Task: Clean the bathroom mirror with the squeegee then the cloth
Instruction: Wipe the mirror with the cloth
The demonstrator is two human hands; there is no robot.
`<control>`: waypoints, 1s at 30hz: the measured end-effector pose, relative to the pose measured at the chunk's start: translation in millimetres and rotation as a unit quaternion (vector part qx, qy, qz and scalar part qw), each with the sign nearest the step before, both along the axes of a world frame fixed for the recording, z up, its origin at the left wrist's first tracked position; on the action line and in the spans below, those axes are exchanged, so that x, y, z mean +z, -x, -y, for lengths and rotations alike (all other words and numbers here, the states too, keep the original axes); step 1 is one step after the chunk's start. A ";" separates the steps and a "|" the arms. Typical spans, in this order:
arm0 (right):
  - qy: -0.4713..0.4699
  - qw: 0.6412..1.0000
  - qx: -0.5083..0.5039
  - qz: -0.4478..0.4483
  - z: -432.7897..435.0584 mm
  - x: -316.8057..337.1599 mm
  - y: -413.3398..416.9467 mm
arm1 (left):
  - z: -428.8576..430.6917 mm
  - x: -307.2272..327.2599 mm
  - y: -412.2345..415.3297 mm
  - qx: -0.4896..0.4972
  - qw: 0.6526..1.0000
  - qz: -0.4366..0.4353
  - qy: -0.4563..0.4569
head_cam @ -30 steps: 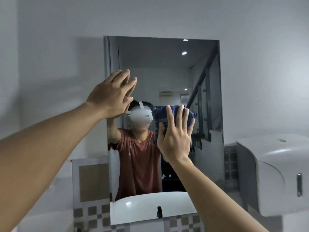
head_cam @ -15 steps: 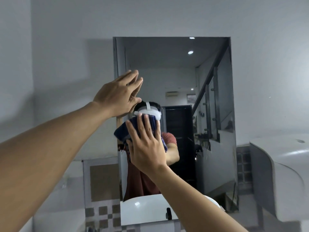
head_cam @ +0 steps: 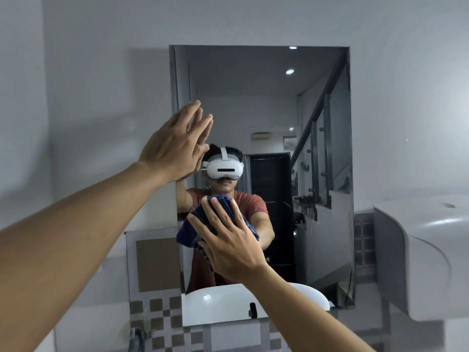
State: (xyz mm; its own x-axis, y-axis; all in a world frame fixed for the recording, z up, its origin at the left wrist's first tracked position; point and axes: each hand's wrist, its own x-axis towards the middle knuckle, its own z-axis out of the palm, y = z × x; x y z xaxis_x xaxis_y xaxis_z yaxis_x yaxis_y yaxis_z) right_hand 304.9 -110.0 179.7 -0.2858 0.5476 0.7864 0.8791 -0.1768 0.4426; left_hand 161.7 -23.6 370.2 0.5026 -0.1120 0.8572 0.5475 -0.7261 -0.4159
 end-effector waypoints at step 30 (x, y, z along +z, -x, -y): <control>-0.195 0.939 -0.098 -0.265 102.9 48.6 -145.0 | 6.0 -113.0 -18.1 -0.001 0.999 -0.024 0.038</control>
State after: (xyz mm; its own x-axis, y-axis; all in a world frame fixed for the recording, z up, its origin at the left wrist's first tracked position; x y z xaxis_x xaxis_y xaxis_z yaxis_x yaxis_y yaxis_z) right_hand 449.9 -213.0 228.2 0.2787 0.1889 0.9416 0.8915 -0.4155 -0.1805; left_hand 179.7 -29.7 257.2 0.5439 -0.0479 0.8378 0.5270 -0.7575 -0.3854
